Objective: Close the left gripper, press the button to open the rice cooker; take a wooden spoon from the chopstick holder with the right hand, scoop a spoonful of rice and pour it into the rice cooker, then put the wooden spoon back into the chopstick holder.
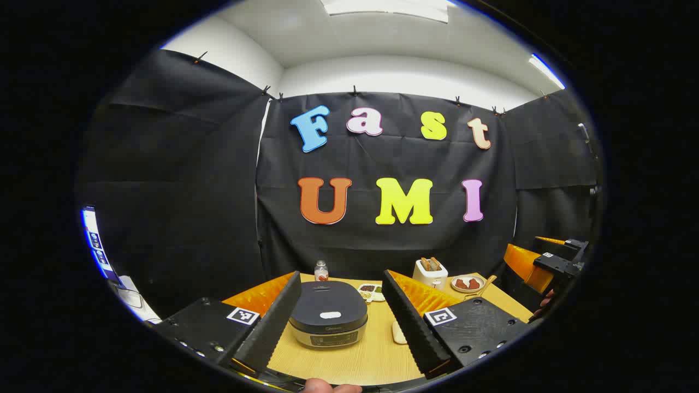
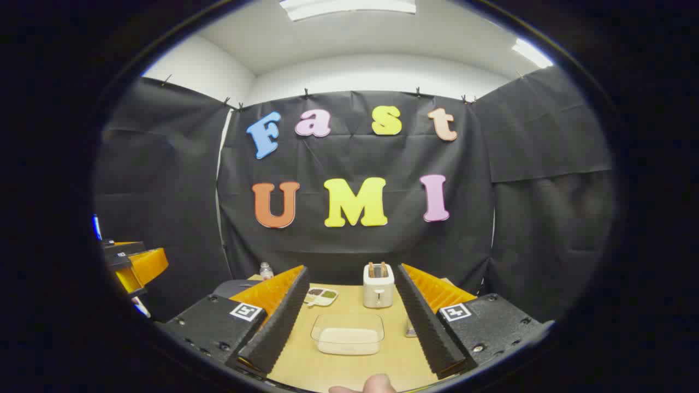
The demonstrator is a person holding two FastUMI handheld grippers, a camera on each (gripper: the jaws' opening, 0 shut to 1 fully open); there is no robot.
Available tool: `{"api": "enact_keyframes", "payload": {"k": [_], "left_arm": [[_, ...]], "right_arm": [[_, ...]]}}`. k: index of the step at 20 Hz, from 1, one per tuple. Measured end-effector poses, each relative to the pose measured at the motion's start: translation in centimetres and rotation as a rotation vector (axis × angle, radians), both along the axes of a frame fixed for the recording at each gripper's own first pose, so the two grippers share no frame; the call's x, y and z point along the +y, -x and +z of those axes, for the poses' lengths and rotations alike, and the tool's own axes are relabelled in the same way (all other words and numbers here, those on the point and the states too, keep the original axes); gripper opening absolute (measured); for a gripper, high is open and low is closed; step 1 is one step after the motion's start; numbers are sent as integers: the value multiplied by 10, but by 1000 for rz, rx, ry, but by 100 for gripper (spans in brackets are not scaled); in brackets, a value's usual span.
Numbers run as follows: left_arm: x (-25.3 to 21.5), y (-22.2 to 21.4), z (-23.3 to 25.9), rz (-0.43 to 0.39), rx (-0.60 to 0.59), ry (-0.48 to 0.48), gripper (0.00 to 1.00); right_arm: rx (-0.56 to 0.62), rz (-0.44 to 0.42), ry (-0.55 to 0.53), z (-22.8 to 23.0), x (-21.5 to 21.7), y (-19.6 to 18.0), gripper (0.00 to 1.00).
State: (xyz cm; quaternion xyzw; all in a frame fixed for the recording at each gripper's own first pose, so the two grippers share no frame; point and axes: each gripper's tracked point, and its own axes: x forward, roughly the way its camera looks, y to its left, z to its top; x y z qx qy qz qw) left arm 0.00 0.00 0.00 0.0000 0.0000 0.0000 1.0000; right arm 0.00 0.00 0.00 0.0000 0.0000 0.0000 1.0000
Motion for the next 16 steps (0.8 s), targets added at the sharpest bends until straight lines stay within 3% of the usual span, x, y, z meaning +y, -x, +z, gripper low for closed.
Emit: {"api": "enact_keyframes", "payload": {"k": [16], "left_arm": [[-2,-15,-6,0,19,-5,95]], "right_arm": [[-3,-23,5,0,-9,-12,100]]}}
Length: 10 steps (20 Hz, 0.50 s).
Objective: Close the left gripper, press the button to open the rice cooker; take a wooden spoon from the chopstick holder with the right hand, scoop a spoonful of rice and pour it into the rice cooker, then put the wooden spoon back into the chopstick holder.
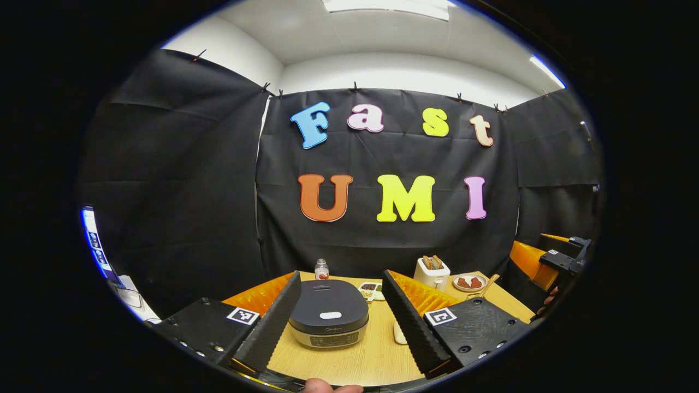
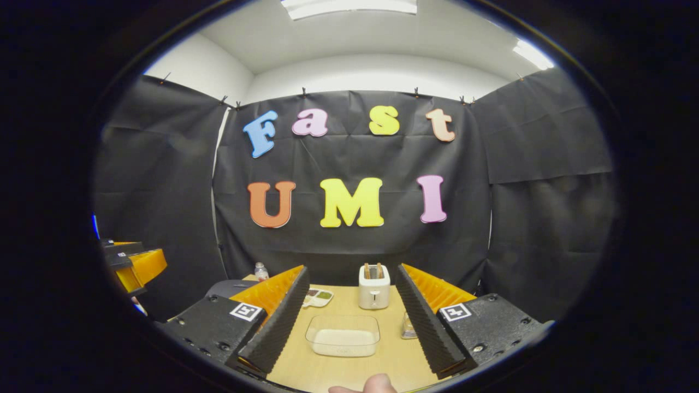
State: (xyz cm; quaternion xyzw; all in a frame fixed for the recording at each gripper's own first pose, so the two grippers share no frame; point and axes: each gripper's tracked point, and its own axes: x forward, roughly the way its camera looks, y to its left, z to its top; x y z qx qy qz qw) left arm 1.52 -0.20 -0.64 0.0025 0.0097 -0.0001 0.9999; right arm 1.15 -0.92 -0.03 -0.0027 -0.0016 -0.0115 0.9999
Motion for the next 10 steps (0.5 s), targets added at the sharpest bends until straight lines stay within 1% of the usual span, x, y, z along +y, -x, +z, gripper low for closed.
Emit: {"api": "enact_keyframes", "payload": {"k": [6,10], "left_arm": [[-3,-9,-4,6,17,3,95],[0,-27,-17,27,56,-3,95]], "right_arm": [[21,9,-7,-4,-3,-13,100],[28,16,-8,-5,-5,-27,100]]}}
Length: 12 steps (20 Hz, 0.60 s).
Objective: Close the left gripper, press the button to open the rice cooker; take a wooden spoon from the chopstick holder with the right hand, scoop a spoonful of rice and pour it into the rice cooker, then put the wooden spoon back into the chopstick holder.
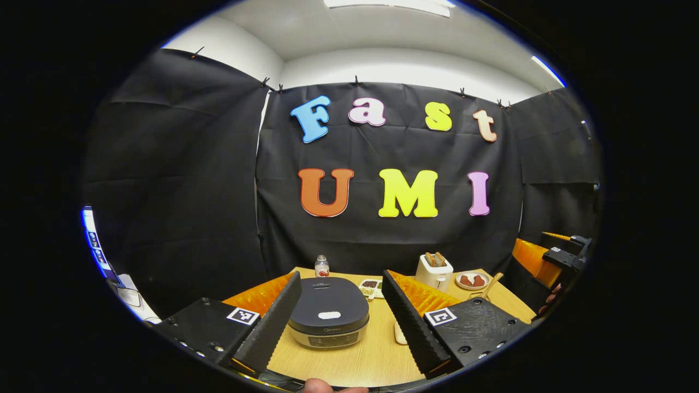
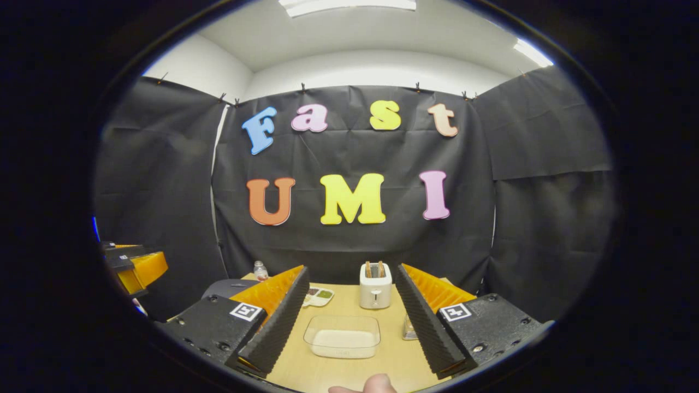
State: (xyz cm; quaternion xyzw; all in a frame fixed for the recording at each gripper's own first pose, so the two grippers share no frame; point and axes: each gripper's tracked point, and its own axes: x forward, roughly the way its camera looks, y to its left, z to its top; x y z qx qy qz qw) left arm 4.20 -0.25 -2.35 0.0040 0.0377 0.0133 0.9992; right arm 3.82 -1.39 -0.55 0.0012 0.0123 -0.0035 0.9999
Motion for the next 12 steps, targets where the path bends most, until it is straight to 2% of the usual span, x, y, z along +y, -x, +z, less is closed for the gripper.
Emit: {"api": "enact_keyframes", "payload": {"k": [10,11,12], "left_arm": [[-6,-49,-69,-4,258,23,94],[-3,-56,-75,-2,281,28,76],[-3,-62,-82,1,306,30,64]], "right_arm": [[23,-28,-14,-14,-31,-55,100],[27,-35,-17,-18,-36,-62,100],[34,-44,-18,-20,-43,-68,100]]}}
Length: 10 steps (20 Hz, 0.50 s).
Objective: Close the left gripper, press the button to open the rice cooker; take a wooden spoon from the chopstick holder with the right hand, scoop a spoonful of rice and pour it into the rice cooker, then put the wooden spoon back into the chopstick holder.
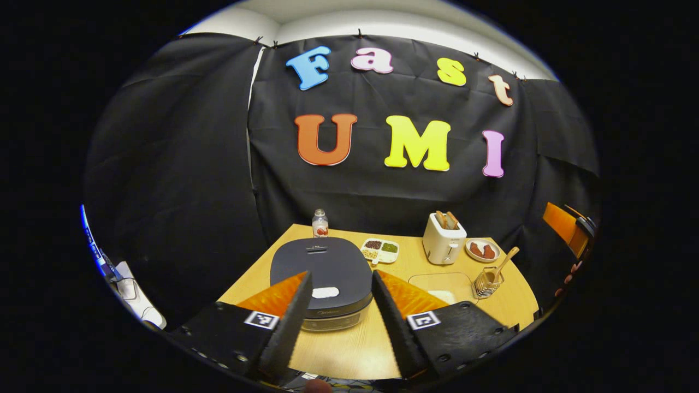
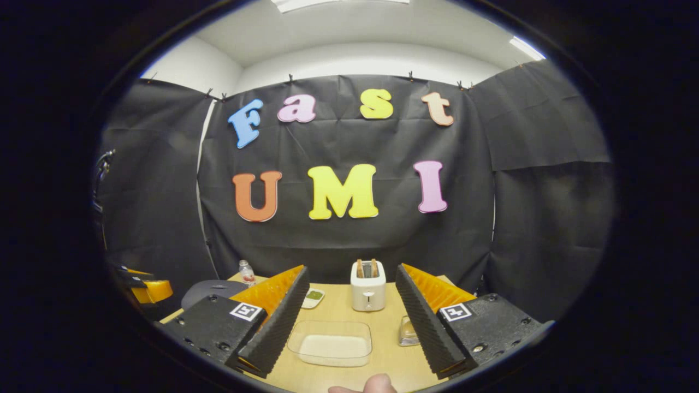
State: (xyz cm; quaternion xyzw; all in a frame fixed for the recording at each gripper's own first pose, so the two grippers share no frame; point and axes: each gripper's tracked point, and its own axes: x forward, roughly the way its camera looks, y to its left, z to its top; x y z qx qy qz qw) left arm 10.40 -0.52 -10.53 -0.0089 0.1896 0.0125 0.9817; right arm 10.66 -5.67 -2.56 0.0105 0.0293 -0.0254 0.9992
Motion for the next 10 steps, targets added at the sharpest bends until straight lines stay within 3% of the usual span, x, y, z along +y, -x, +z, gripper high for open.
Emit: {"api": "enact_keyframes", "payload": {"k": [1,4,8,10], "left_arm": [[1,-7,-10,-1,27,-2,52],[1,-23,-38,-3,110,25,52],[8,-46,-59,23,173,44,1],[11,-59,-69,29,196,77,0]], "right_arm": [[7,-10,-3,-3,-6,-6,100],[34,-37,-16,-14,-25,-23,100],[76,-71,-29,-31,-45,-39,100],[96,-83,-36,-38,-52,-46,100]]}}
